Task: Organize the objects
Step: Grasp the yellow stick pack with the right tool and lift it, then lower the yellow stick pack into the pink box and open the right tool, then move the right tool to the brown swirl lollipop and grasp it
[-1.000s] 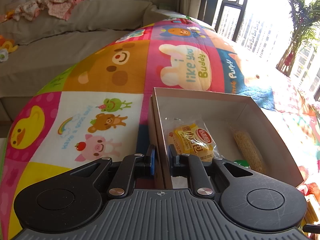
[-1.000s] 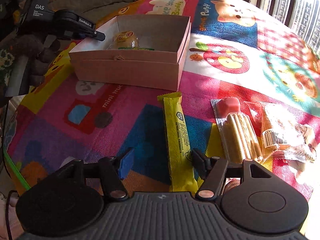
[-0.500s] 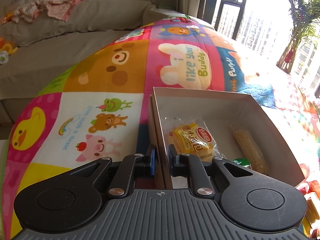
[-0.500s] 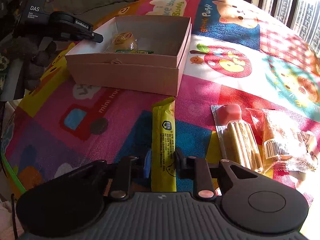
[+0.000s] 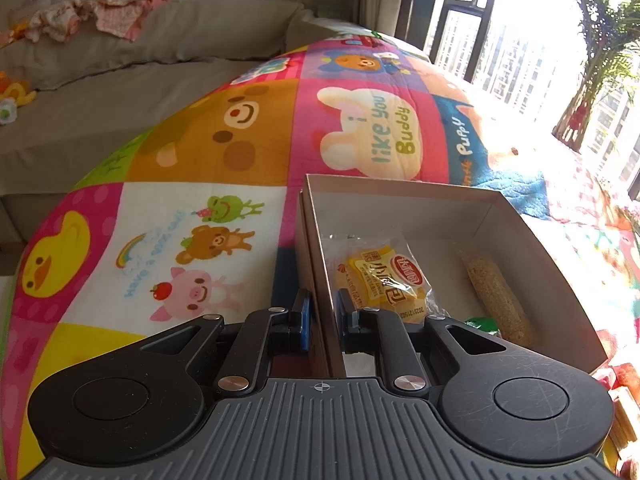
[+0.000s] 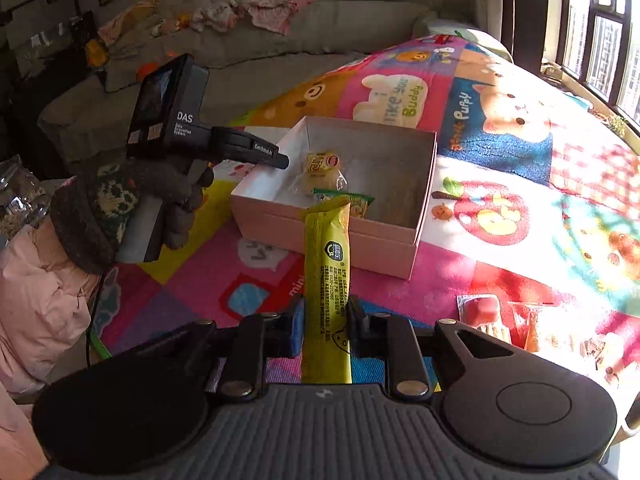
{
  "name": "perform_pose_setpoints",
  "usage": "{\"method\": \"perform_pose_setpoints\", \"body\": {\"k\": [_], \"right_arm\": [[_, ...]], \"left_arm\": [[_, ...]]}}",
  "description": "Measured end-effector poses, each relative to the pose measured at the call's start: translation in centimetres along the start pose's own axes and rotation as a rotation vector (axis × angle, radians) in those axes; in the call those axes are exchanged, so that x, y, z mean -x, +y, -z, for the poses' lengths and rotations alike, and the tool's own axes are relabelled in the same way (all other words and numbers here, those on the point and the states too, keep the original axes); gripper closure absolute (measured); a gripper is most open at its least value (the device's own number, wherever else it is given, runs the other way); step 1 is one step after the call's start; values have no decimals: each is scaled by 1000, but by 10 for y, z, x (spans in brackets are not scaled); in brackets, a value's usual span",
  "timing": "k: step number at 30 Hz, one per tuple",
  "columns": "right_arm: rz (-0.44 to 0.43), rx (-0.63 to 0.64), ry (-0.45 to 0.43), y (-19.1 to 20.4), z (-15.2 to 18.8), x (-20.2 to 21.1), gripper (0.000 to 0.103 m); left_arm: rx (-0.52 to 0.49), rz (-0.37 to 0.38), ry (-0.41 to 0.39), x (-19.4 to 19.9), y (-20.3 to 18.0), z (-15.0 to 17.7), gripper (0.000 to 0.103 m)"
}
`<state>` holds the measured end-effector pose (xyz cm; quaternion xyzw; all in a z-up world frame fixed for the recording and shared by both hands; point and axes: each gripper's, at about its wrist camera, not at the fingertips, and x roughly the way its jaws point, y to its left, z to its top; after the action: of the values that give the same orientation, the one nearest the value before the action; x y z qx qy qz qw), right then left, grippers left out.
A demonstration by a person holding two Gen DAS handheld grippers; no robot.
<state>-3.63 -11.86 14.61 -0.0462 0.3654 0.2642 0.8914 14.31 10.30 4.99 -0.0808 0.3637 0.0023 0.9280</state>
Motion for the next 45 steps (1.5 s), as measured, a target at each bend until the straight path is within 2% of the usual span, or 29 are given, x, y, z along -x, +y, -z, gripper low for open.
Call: {"method": "perform_pose_setpoints", "body": {"k": [2,5,10,14,16,19,21,24,29,30,33,36,39,45], "right_arm": [[-8,-38,-55,-10,-24,1,82],[-31,-98,-94,-24,-52,-15,82],[-26,-220,-46,-45,-83,-89,82],[26,-245,8,-49,-88,-144,82],[89,-224,26,-45,-82,-164,82],[81,-241,53,-46,-75,-177,78],[66,-247,47,-46,-70,-174,78],[92,-211,12,-45,-65,-154,77],[138,-134,-83,-49,-46,-96,75],[160,-114,-97,-51,-39,-83,72],[269,-40,-114,-58,-10,-44,54],[367,12,-72,-63,29,-14,52],[352,-57,-2,-70,69,2,43],[308,-232,54,-74,124,-4,38]], "left_arm": [[1,5,1,0,0,0,87],[0,8,1,0,1,0,87],[1,11,2,0,1,1,87],[2,15,2,0,1,0,87],[1,15,2,0,1,0,87],[3,17,3,0,1,0,87],[3,17,2,0,1,-1,87],[4,13,2,0,1,-1,87],[-7,5,5,0,-1,-2,87],[-12,2,6,0,-2,-2,87],[-28,-8,6,-1,-5,-2,87],[-33,-11,3,-1,-5,-1,87],[-34,-10,5,-1,-6,-1,87],[-44,-16,17,0,-8,-1,87]]}}
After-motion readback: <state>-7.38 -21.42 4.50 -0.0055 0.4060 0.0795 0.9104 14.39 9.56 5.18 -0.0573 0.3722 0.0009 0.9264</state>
